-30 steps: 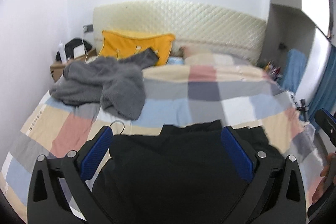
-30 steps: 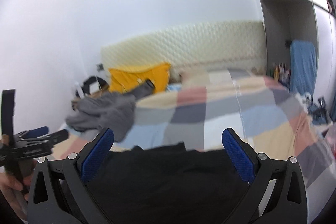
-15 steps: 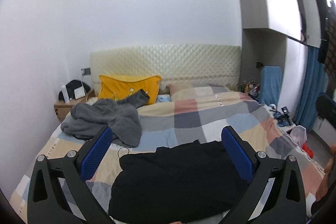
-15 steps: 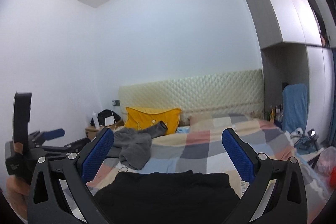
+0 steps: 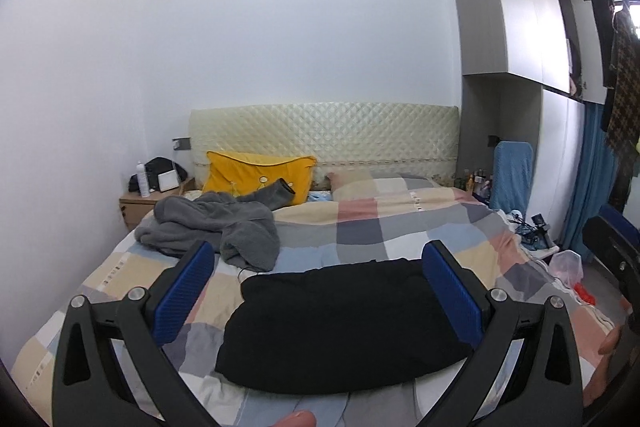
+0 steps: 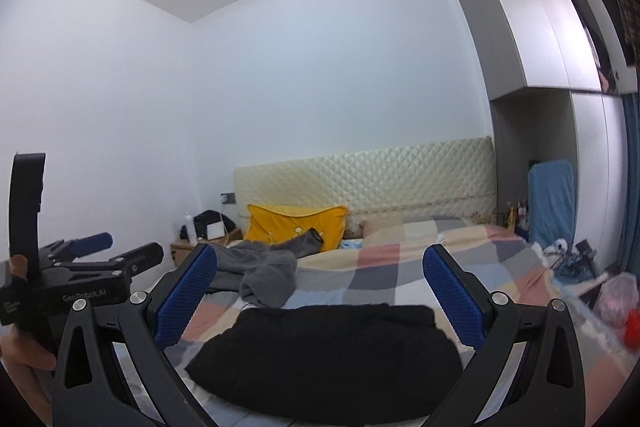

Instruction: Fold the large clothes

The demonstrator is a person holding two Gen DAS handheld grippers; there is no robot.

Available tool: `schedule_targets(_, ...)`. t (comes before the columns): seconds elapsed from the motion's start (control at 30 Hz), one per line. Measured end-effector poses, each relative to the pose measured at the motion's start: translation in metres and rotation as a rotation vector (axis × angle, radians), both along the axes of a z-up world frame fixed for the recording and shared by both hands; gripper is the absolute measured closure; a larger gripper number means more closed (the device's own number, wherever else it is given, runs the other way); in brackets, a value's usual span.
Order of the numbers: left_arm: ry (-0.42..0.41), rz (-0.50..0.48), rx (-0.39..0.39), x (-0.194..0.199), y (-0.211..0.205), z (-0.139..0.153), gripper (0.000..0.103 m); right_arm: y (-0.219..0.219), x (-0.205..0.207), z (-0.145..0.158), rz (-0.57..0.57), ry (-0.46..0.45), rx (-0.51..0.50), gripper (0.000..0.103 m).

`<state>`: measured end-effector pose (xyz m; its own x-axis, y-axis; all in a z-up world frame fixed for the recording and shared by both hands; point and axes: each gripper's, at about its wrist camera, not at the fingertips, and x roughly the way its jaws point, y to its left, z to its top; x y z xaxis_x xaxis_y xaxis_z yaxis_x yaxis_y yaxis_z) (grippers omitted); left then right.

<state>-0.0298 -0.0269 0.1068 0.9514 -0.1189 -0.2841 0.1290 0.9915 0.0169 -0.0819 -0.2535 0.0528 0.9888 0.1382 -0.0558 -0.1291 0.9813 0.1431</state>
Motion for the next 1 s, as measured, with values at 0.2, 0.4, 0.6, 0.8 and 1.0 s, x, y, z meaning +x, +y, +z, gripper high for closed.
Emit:
schedule_targets(0.2, 0.060, -0.010, 0.048, -0.004, -0.012, -0.028, 0.000, 0.016, -0.006, -0.025, 0.010, 0.055, -0.061, 0.000)
schedule_targets(0.4, 0.157, -0.030, -0.005, 0.000, -0.012, -0.055, 0.000, 0.016, -0.001, -0.052, 0.021, 0.135, -0.022, 0.000)
schedule_targets(0.6, 0.229, 0.006, -0.009, 0.007, -0.008, -0.085, 0.000, 0.021, 0.009, -0.068, 0.014, 0.182, -0.063, 0.000)
schedule_targets(0.8, 0.280, 0.035, -0.012, 0.017, 0.000, -0.102, 0.000, 0.023, 0.025, -0.090, 0.012, 0.250, -0.075, 0.000)
schedule_targets(1.0, 0.305, 0.047, -0.007, 0.022, 0.004, -0.112, 0.000, 0.023, 0.034, -0.107, 0.013, 0.303, -0.065, 0.000)
